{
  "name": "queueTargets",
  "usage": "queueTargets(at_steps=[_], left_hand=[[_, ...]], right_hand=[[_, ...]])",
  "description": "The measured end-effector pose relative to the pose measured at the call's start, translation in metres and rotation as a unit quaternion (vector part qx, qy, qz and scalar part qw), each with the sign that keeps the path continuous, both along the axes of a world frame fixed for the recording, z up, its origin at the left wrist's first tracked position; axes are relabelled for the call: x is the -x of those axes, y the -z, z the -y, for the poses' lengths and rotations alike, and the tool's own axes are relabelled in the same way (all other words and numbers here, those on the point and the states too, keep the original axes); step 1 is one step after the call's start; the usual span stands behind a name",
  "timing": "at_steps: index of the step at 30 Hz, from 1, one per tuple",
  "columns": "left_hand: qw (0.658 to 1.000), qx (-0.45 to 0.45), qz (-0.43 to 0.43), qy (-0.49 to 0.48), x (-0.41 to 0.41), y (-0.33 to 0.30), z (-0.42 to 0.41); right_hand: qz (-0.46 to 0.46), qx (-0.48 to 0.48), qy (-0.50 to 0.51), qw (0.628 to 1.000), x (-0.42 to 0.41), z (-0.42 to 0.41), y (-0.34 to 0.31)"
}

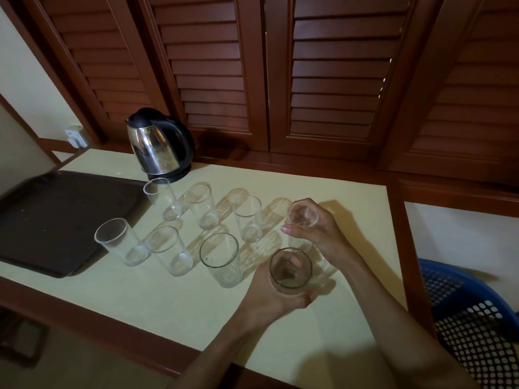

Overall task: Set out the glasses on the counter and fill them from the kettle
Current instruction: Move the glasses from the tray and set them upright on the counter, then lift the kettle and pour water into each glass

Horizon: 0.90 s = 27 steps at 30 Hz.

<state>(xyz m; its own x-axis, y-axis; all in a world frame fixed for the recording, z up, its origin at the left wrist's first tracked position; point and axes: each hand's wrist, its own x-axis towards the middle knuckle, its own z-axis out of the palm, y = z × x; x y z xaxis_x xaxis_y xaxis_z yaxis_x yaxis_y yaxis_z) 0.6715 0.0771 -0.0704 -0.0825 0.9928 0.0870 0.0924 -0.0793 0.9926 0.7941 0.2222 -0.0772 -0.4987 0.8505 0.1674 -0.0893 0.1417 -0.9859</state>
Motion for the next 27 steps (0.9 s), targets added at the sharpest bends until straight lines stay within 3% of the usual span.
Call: queueTargets(at_steps=[7, 11, 21, 27], left_hand=[[0.999, 0.028, -0.031, -0.009, 0.005, 0.001, 0.007], [0.999, 0.023, -0.037, -0.001, 0.012, -0.006, 0.019], [0.994, -0.077, -0.066, 0.027, 0.04, -0.079, 0.043], [0.991, -0.125, -0.047, -0.027, 0.107, -0.127, 0.028]], right_hand=[[0.018, 0.037, -0.007, 0.999, -0.008, 0.001, -0.012], [0.02, 0.005, 0.001, 1.0, -0.018, 0.003, -0.034], [-0.009, -0.079, 0.052, 0.995, -0.001, 0.017, -0.109], [-0.013, -0.043, 0.035, 0.998, 0.049, 0.018, -0.146]])
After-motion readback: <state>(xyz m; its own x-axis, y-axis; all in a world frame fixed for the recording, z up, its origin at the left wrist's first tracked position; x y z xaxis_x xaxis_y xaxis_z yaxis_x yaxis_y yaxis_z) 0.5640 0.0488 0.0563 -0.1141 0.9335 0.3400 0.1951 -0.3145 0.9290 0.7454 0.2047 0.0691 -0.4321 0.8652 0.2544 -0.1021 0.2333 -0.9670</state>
